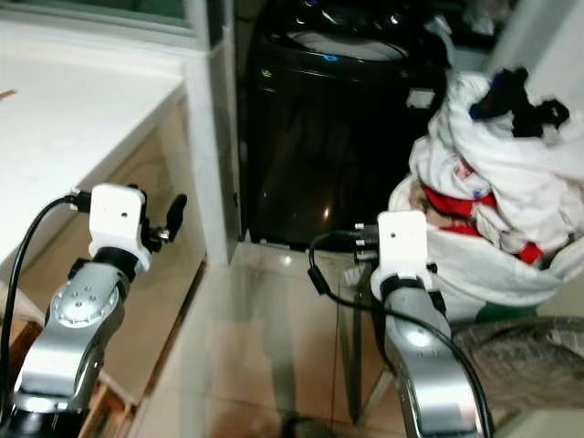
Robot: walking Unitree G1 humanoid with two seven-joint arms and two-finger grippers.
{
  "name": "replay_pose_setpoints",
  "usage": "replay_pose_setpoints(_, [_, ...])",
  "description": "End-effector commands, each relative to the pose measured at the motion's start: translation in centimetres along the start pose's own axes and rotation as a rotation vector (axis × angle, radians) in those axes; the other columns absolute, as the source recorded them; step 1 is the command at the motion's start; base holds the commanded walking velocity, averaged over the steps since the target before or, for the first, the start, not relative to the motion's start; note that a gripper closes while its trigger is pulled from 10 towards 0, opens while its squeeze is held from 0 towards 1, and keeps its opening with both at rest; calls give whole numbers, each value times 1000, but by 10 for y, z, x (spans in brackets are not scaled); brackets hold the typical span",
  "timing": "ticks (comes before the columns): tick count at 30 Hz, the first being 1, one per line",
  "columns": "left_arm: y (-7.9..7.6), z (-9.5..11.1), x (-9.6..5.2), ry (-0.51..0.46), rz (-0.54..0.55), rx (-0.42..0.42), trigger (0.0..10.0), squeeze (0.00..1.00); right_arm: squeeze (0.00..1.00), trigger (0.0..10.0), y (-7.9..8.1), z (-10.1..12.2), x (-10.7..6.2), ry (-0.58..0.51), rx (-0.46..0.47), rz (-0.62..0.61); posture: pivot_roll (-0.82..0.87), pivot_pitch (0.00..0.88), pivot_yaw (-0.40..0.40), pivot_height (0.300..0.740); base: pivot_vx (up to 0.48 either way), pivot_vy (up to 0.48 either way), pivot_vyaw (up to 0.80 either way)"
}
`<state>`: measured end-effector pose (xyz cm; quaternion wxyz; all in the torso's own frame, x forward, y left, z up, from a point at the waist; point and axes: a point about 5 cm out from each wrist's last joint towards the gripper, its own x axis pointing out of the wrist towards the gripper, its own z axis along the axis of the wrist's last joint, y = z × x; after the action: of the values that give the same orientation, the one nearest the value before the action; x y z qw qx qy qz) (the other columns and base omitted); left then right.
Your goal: Clothes washing
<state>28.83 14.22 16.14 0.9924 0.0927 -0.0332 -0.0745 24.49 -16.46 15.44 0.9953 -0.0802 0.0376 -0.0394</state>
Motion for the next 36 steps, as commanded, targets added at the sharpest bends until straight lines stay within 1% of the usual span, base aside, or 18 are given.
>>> replay_pose_setpoints(1, [-6, 2, 0, -17, -37, 10, 10000, 0, 0, 10000, -3, 10, -3, -41, 11, -21, -48, 0, 57, 740, 0, 0, -781])
replay_pose_setpoints(3, [-7, 7, 4, -41, -41, 10, 10000, 0, 0, 10000, -4, 17, -4, -63, 14, -24, -65, 0, 71, 740, 0, 0, -781])
replay_pose_setpoints(5, [-8, 9, 6, -49, -44, -11, 10000, 0, 0, 10000, -3, 24, -5, -84, 9, -24, -77, 0, 77, 740, 0, 0, -781])
replay_pose_setpoints(9, [-7, 7, 7, -49, -7, -24, 10000, 0, 0, 10000, 0, 31, -6, -104, 15, 12, -68, 0, 61, 740, 0, 0, -781])
replay_pose_setpoints(10, [-7, 7, 6, -42, -5, -25, 10000, 0, 0, 10000, 2, 31, -5, -106, 19, 32, -65, 0, 57, 740, 0, 0, -781])
replay_pose_setpoints(12, [-8, 4, 6, -6, -36, -35, 10000, 0, 0, 10000, 4, 32, -4, -108, 23, 53, -65, 0, 57, 740, 0, 0, -781])
replay_pose_setpoints(13, [-6, 5, 5, -14, -21, -39, 10000, 0, 0, 10000, 6, 34, -4, -112, 28, 75, -51, 0, 41, 740, 0, 0, -456])
replay_pose_setpoints(16, [2, 11, 4, -46, 38, -28, 10000, 0, 0, 10000, 13, 38, -4, -126, 42, 135, -35, 0, 25, 740, 0, 0, 0])
replay_pose_setpoints(18, [5, 16, 4, -56, 37, -34, 10000, 0, 0, 10000, 16, 42, -3, -140, 52, 162, -30, 0, 20, 740, 0, 0, 0])
replay_pose_setpoints(20, [6, 26, 3, -92, 20, -48, 10000, 0, 0, 10000, 18, 46, -2, -154, 74, 182, -16, 0, 9, 740, 0, 0, 0])
replay_pose_setpoints(21, [6, 26, 3, -92, 20, -48, 10000, 0, 0, 10000, 18, 46, -2, -154, 74, 182, -16, 0, 9, 740, 0, 0, 0])
replay_pose_setpoints(22, [8, 31, 4, -106, 24, -50, 10000, 0, 0, 10000, 18, 50, -1, -163, 98, 191, -12, 0, 6, 740, 262, 0, 0])
replay_pose_setpoints(24, [9, 31, 4, -105, 28, -50, 10000, 0, 0, 10000, 18, 52, -1, -165, 113, 191, -12, 0, 6, 740, 266, 0, 0])
replay_pose_setpoints(25, [10, 32, 4, -103, 33, -49, 10000, 0, 0, 10000, 18, 55, 0, -172, 141, 197, -12, 0, 6, 740, 266, 0, 0])
replay_pose_setpoints(29, [9, 35, 5, -109, 24, -50, 10000, 0, 0, 10000, 18, 62, 1, -196, 163, 202, -15, 0, 8, 740, 276, 0, 0])
replay_pose_setpoints(31, [7, 39, 6, -123, 7, -56, 10000, 0, 0, 10000, 17, 65, 1, -212, 157, 198, -24, 0, 17, 740, 322, 0, 0])
replay_pose_setpoints(36, [7, 39, 7, -121, 4, -55, 10000, 0, 0, 10000, 15, 66, 1, -219, 142, 186, -24, 0, 17, 740, 323, 0, 0])
